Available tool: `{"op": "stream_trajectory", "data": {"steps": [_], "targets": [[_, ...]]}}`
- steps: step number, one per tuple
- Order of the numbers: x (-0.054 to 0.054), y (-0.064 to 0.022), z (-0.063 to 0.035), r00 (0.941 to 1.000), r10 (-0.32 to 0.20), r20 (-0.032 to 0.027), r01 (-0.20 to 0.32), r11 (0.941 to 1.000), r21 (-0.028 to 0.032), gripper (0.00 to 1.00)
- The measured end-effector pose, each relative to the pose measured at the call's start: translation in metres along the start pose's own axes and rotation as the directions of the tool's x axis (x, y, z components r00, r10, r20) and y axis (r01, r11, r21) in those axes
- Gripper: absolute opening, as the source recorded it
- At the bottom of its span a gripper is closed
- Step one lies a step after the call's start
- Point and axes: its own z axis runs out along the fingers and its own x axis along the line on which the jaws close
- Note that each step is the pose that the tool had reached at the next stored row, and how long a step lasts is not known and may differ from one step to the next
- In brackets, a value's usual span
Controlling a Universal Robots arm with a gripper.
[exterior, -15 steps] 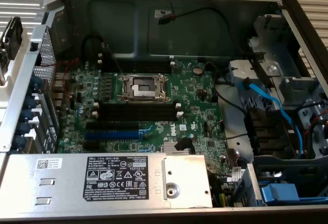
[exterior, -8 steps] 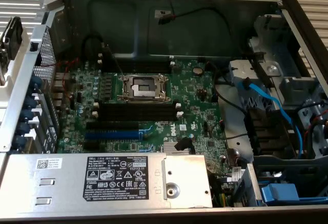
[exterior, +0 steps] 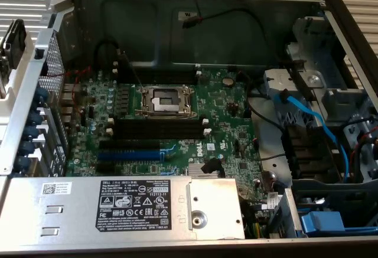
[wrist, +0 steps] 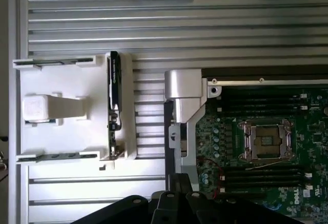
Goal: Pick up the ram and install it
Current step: 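Reach for the ram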
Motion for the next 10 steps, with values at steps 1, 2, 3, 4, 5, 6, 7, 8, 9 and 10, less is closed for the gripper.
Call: {"op": "stream_trajectory", "data": {"steps": [1, 2, 3, 4, 5, 6, 7, 8, 9, 10], "targets": [[0.003, 0.0008, 0.0003, 1.0000, -0.003, -0.0001, 0.003, 1.0000, 0.0045, 0.10], [0.005, 0.0015, 0.0005, 1.0000, -0.006, -0.0008, 0.006, 0.9999, 0.0102, 0.10], [0.007, 0.0020, 0.0004, 1.0000, -0.009, -0.0024, 0.009, 0.9998, 0.0192, 0.10], [0.009, 0.0023, 0.0004, 0.9999, -0.012, -0.0040, 0.012, 0.9995, 0.0306, 0.10], [0.011, 0.0026, 0.0005, 0.9999, -0.016, -0.0051, 0.016, 0.9990, 0.0428, 0.10], [0.013, 0.0031, 0.0008, 0.9998, -0.020, -0.0053, 0.020, 0.9984, 0.0529, 0.10], [0.015, 0.0039, 0.0013, 0.9998, -0.022, -0.0053, 0.022, 0.9981, 0.0574, 0.10], [0.018, 0.0042, 0.0017, 0.9997, -0.023, -0.0055, 0.023, 0.9980, 0.0582, 0.10], [0.023, 0.0043, 0.0023, 0.9997, -0.023, -0.0056, 0.024, 0.9980, 0.0582, 0.10], [0.027, 0.0042, 0.0030, 0.9997, -0.024, -0.0055, 0.024, 0.9980, 0.0581, 0.10]]}}
